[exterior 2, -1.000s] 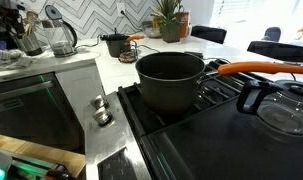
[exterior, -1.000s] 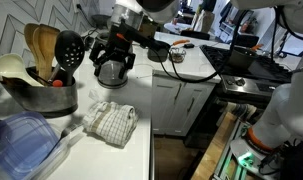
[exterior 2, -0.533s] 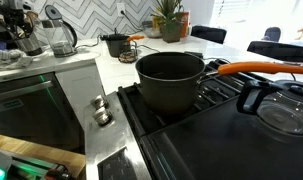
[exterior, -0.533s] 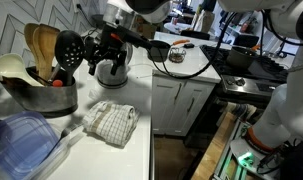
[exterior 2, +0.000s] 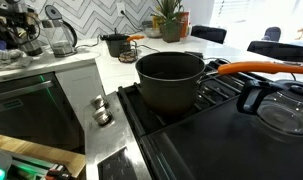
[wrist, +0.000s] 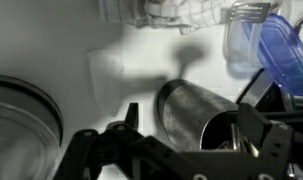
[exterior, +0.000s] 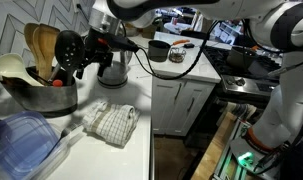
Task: Place the utensil holder next to the stove
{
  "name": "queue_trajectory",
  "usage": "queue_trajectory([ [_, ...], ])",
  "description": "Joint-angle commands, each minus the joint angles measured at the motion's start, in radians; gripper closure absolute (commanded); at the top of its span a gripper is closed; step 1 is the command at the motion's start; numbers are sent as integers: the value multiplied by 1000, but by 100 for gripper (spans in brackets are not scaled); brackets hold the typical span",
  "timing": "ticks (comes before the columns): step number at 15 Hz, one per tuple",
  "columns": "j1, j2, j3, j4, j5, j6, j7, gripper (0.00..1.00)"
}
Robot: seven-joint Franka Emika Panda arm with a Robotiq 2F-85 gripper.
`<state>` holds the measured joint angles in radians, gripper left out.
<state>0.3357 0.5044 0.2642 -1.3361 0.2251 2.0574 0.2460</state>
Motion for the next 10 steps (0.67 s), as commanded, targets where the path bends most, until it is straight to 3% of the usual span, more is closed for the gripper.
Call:
queue_trajectory([
  [1, 49, 85, -34, 120, -61, -1, 23, 0],
  [10, 110, 228, -73, 337, -148, -7, 28, 0],
])
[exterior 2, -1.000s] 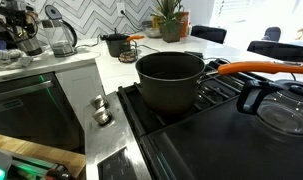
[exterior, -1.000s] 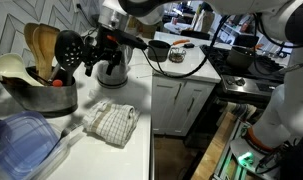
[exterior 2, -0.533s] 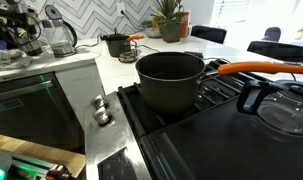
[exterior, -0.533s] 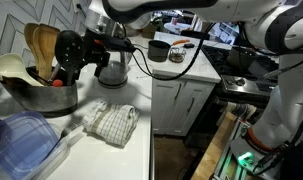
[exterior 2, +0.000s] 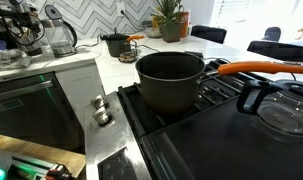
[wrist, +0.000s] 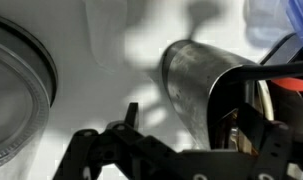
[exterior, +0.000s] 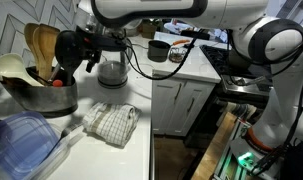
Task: Place the utensil holder next to the stove
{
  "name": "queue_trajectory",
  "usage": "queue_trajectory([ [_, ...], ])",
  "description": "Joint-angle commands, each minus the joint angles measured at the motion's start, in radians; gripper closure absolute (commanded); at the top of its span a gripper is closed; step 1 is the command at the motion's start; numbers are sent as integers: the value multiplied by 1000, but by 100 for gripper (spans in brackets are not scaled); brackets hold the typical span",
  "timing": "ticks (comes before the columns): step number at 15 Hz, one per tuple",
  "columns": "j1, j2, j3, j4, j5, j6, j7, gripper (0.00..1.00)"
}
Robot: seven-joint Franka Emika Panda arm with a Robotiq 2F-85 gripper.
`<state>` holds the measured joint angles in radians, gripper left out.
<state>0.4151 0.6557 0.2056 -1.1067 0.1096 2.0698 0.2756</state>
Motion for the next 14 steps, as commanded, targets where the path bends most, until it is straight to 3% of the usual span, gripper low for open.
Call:
queue_trajectory([
  [1, 35, 93, -13, 129, -34, -29, -6, 0],
  [5, 51, 154, -21, 203, -46, -58, -10, 0],
  [6, 57, 164, -29, 219, -57, -67, -7, 25],
  [8, 68, 182, -42, 253, -75, -79, 0, 34],
  [14, 79, 187, -47, 277, -88, -86, 2, 82],
])
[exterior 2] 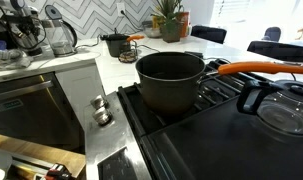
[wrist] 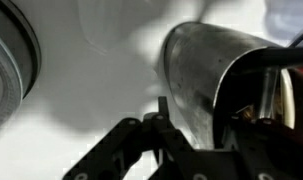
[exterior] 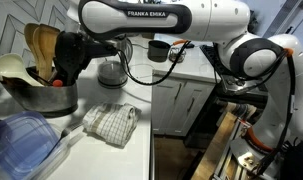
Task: Place the utensil holder next to the stove
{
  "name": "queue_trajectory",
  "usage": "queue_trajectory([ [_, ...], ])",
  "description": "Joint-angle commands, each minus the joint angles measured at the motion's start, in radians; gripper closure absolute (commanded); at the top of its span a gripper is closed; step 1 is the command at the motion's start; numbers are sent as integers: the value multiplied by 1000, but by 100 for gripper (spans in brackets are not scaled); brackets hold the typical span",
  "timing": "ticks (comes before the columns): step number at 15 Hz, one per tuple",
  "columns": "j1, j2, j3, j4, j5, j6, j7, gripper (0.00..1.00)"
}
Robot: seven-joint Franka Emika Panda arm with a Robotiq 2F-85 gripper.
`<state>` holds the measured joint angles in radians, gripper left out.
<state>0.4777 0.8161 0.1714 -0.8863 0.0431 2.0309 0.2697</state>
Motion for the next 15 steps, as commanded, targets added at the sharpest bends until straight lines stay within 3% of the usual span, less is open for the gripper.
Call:
queue_trajectory([
  [1, 17, 30, -10, 61, -19, -52, 6, 88],
  [3, 18, 42, -5, 76, -12, -87, -2, 100],
  [8, 22, 93, -8, 170, -5, -204, -1, 98],
  [15, 20, 34, -27, 157, -18, -194, 37, 98],
])
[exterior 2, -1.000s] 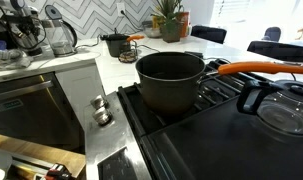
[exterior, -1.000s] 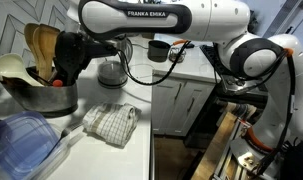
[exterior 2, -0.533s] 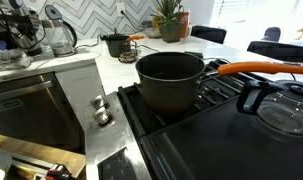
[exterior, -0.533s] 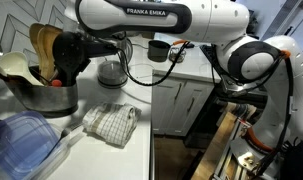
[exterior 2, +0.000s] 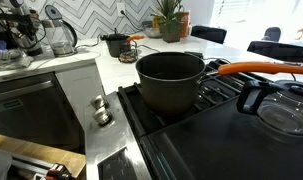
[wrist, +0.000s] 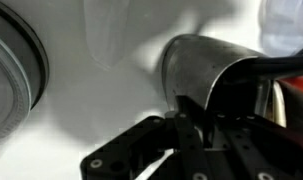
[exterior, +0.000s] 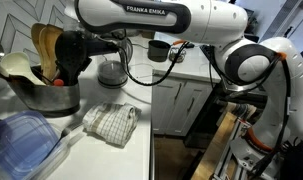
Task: Place the utensil holder next to the stove
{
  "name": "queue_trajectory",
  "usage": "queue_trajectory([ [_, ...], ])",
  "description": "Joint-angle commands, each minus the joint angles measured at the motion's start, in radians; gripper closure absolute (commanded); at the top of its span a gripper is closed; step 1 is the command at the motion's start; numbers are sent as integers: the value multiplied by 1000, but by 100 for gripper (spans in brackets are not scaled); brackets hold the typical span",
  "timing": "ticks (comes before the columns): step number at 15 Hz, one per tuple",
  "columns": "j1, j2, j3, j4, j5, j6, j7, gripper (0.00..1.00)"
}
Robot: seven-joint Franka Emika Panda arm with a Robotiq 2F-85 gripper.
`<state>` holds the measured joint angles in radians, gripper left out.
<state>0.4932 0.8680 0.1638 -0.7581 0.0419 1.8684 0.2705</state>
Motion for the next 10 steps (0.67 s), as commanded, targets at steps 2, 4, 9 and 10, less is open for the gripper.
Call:
queue_trajectory([
  [2, 3, -34, -32, 15, -19, -25, 53, 98],
  [4, 0, -51, -45, 2, -18, -17, 75, 98],
  [9, 7, -88, -84, -27, -27, -9, 127, 98],
  [10, 6, -96, -88, -34, -27, -2, 134, 98],
])
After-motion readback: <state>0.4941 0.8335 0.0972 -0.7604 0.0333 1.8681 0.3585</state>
